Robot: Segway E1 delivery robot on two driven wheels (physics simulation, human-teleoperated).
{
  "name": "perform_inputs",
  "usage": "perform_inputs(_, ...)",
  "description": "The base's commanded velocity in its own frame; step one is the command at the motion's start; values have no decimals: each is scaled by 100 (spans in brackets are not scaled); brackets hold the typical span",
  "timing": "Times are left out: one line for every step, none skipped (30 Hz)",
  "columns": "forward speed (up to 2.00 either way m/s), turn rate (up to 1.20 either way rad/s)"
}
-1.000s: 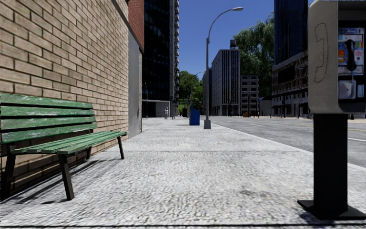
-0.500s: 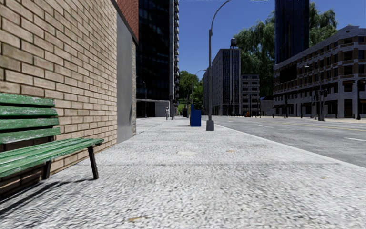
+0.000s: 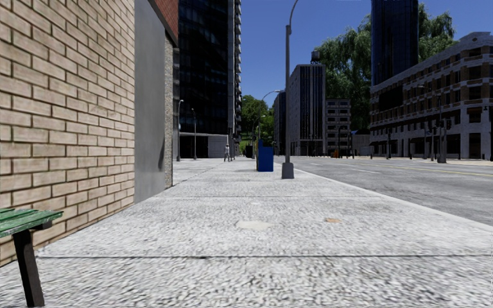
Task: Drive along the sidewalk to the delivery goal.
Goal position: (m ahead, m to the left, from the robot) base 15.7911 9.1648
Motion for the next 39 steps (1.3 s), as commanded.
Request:
perform_inputs(200,0)
perform_inputs(200,0)
perform_inputs(200,0)
perform_inputs(200,0)
perform_inputs(200,0)
perform_inputs(200,0)
perform_inputs(200,0)
perform_inputs(200,0)
perform_inputs(200,0)
perform_inputs(200,0)
perform_inputs(200,0)
perform_inputs(200,0)
perform_inputs(200,0)
perform_inputs(200,0)
perform_inputs(200,0)
perform_inputs(200,0)
perform_inputs(200,0)
perform_inputs(200,0)
perform_inputs(200,0)
perform_inputs(200,0)
perform_inputs(200,0)
perform_inputs(200,0)
perform_inputs(200,0)
perform_inputs(200,0)
perform_inputs(200,0)
perform_inputs(200,0)
perform_inputs(200,0)
perform_inputs(200,0)
perform_inputs(200,0)
perform_inputs(200,0)
perform_inputs(200,0)
perform_inputs(200,0)
perform_inputs(200,0)
perform_inputs(200,0)
perform_inputs(200,0)
perform_inputs(200,0)
perform_inputs(200,5)
perform_inputs(200,5)
perform_inputs(200,16)
